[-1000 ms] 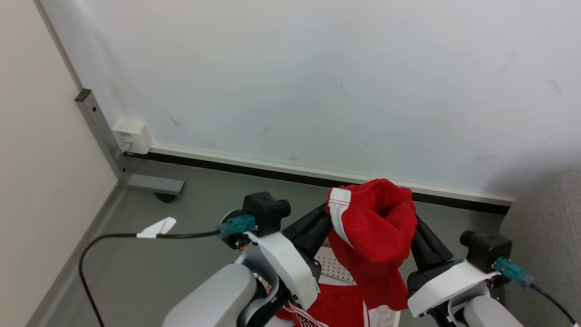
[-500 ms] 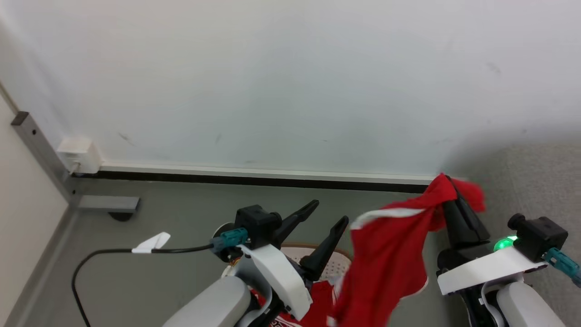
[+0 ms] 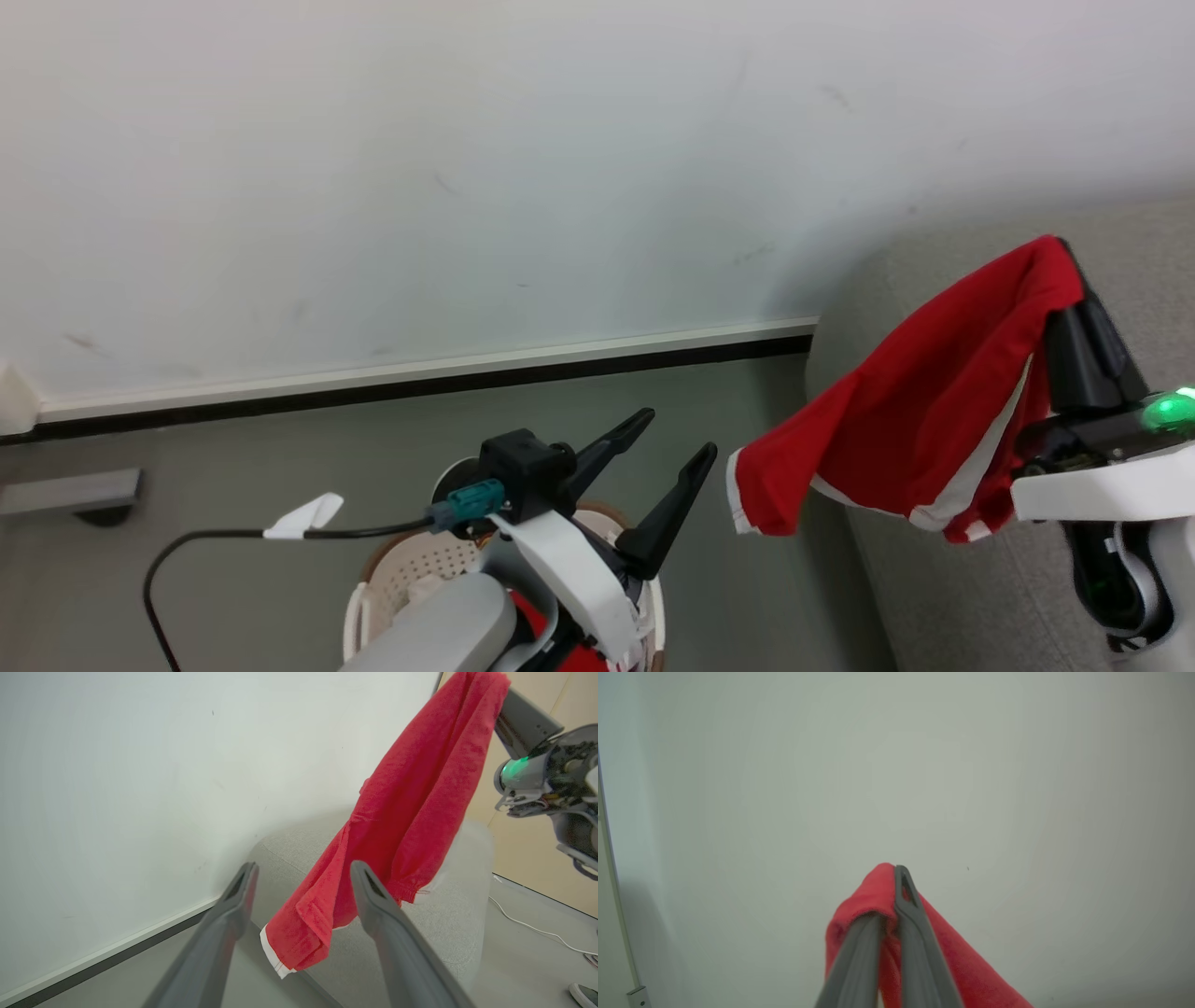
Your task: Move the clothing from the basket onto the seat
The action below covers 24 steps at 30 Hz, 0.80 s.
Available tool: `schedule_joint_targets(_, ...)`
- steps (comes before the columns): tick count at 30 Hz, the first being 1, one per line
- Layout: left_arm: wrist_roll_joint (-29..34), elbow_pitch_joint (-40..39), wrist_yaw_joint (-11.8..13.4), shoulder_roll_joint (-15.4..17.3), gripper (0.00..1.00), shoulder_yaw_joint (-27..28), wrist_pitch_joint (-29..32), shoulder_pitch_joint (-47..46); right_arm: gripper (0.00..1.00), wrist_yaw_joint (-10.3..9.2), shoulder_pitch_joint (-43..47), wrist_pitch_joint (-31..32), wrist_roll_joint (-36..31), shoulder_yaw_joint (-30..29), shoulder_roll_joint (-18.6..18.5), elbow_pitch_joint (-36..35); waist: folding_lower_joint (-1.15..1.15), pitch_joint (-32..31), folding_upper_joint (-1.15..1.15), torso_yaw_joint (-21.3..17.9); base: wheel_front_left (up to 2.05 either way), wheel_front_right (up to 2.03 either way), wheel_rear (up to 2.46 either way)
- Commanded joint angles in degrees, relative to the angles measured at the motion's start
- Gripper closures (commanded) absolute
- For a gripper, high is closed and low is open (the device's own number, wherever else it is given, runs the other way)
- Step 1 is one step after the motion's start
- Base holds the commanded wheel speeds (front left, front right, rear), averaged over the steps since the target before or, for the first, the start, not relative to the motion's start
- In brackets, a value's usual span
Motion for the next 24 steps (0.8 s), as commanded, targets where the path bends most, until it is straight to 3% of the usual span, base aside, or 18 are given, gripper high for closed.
schedule_joint_targets(1, 0.2, -0.2, 0.2, 0.5, 0.00, 0.0, -0.2, 0.3, 1.00, -0.12, -0.6, 0.1, -0.5, -0.7, -0.7, -0.9, 0.00, 0.5, 0.00, -2.6, 0.00, 0.00, 0.00)
schedule_joint_targets(10, 2.4, -0.8, -0.2, 1.1, 0.00, -0.7, -1.9, -0.6, 1.00, -0.12, 2.8, 0.0, 1.2, -5.5, -1.6, -6.4, 0.00, 1.4, 0.00, -9.1, 0.00, 0.00, 0.00)
schedule_joint_targets(24, 4.7, -0.4, -0.4, 1.4, 0.00, -1.2, -3.1, -1.1, 1.00, -0.12, 2.0, 0.1, 1.5, -5.4, -1.2, -9.1, 0.00, 3.4, 0.00, -16.5, 0.00, 0.00, 0.00)
